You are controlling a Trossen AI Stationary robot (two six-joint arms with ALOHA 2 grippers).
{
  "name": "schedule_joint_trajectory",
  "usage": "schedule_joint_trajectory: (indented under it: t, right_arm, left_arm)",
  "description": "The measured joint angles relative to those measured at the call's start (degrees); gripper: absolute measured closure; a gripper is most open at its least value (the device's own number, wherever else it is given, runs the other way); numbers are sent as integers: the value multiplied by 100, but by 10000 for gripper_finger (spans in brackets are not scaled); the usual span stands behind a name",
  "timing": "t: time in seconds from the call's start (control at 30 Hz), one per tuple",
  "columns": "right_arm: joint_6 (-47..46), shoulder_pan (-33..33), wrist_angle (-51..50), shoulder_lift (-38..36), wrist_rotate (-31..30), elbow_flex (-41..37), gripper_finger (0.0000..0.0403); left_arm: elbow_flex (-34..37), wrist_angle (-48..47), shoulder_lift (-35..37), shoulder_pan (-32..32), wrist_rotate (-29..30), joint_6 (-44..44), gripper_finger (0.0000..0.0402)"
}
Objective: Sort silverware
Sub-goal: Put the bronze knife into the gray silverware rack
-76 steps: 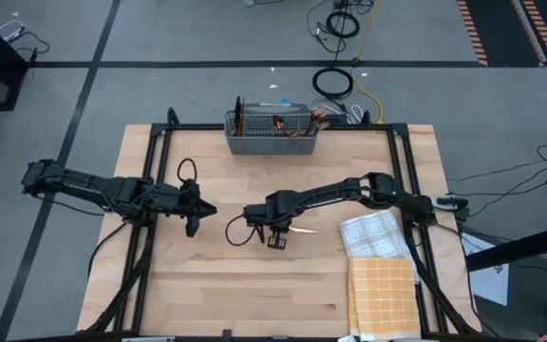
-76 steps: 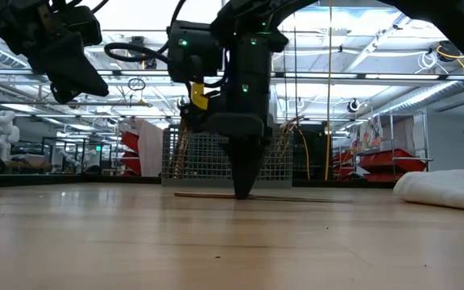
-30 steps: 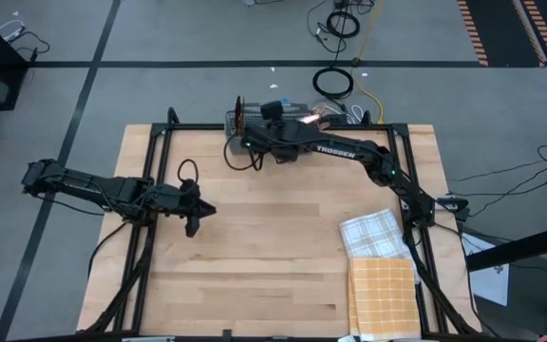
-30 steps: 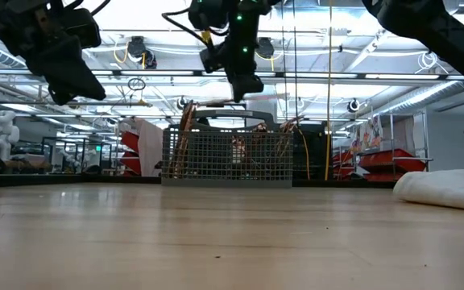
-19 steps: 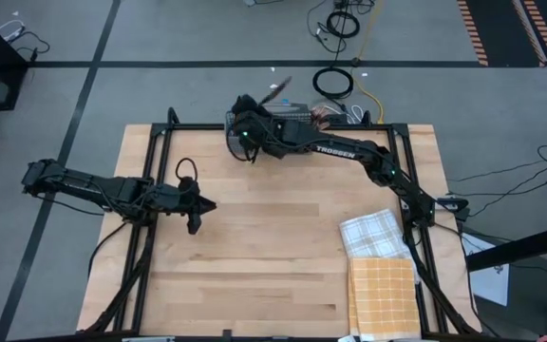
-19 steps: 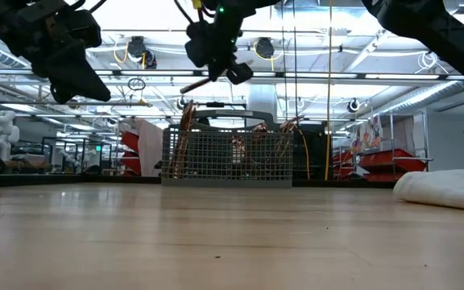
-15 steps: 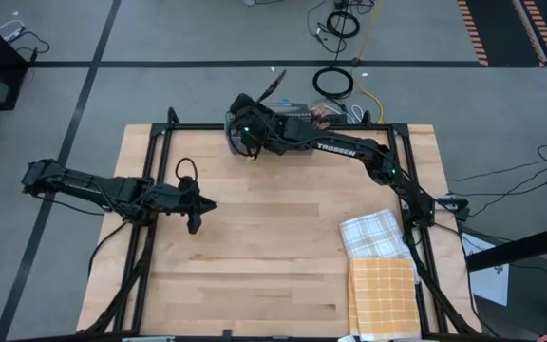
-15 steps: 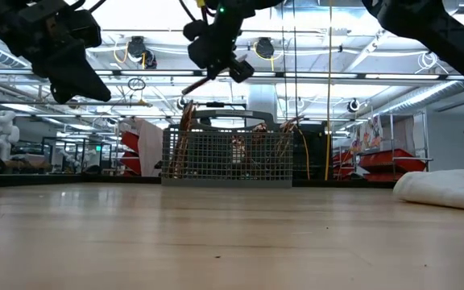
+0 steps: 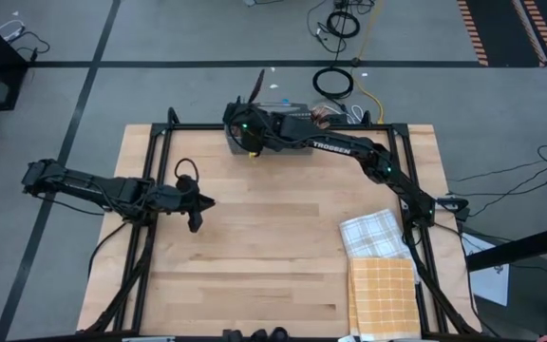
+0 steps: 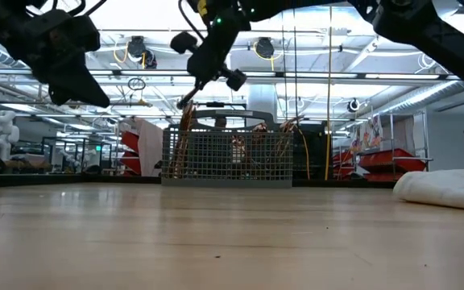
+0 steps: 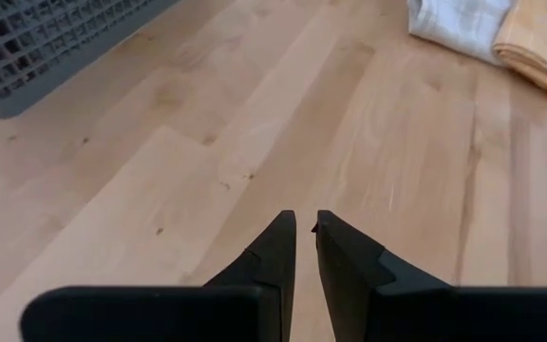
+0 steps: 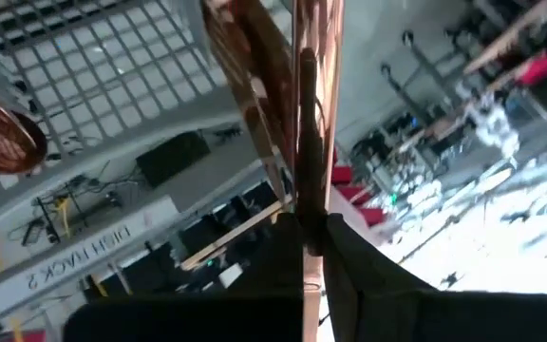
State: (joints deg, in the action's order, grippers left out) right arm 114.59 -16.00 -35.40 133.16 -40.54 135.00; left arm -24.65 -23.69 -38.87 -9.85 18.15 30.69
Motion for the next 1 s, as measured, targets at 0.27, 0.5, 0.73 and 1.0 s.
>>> schedule_joint_trajectory:
  t: [0.27,0.5,0.73,1.0]
  right_arm:
    - [337,-194,323,346,67,0,402]
    - [598,-285,443,551,223,0,403]
    - [807,-258,415,709,357,-4,403]
    - [757,-258,46,716,640,-2,388]
  left_arm:
    - [128,-2,-11,0,156,-3,349]
    - [143,6,-13,0,377,-18,349]
    - [143,24,-12,2,487,-155,349]
    - [143,23,-13,2,496,-158,349]
